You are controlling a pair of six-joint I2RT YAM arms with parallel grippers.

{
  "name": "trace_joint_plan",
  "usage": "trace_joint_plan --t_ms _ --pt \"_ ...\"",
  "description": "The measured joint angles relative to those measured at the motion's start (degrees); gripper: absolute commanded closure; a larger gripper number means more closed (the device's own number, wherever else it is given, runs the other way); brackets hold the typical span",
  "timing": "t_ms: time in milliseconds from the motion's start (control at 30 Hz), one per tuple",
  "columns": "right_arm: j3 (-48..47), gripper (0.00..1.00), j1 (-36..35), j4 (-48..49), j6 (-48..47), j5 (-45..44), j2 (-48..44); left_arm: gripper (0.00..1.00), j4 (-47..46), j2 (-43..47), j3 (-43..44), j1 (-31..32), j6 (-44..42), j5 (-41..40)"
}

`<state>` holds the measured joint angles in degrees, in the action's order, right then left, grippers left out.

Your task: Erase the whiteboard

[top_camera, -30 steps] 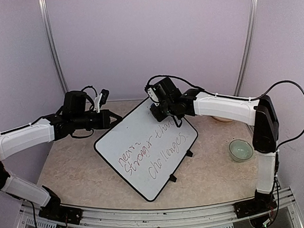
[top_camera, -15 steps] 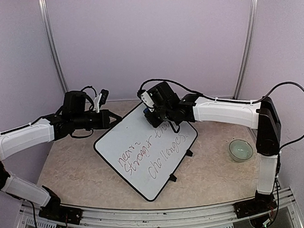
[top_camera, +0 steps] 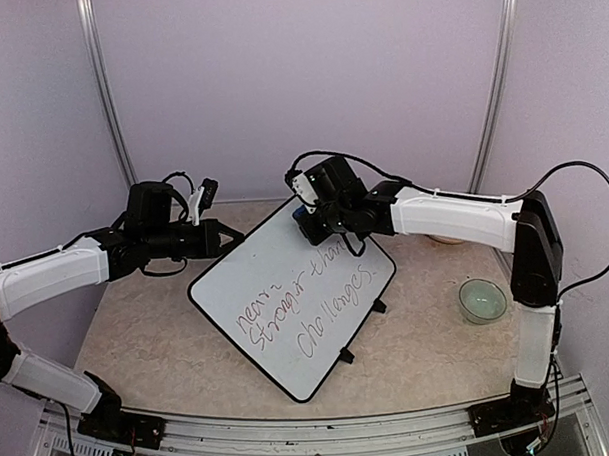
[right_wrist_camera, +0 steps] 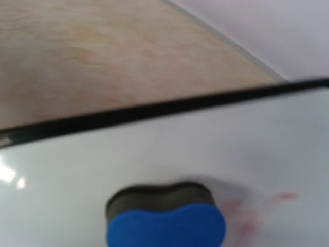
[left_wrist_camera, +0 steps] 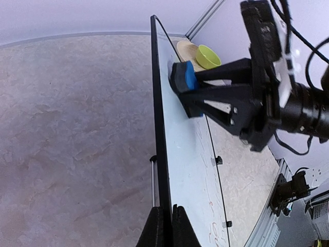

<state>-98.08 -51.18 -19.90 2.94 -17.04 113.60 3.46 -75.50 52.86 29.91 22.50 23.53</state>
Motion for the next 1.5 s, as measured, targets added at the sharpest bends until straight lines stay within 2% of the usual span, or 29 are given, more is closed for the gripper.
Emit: trace_joint_plan --t_ms 233,467,733,1000,1167,1500 --pt "-1.29 0.79 6.25 -0.68 1.62 -0.76 1.86 1.0 -0.02 0.0 0.0 0.02 0.0 -0.04" --pt "-1.31 0.78 6.23 -0.52 1.75 -0.22 2.01 1.0 0.02 0.0 0.0 0.0 0.0 0.0" --pt "-0.81 0.78 -0.11 0.52 -1.2 -0.09 0.7 1.0 0.07 0.0 0.0 0.0 0.0 0.04" --pt "-6.29 0.78 -4.0 -2.58 -2.67 -0.87 2.03 1.0 -0.31 0.02 0.0 0.31 -0.24 0.85" --pt "-10.16 0.78 -1.57 -4.96 -1.6 -2.29 4.59 1.0 -0.2 0.02 0.0 0.33 -0.72 -0.04" --pt "-6.67 0.78 7.06 -5.57 2.03 -2.62 4.61 1.0 -0.11 0.02 0.0 0.44 -1.09 -0.87"
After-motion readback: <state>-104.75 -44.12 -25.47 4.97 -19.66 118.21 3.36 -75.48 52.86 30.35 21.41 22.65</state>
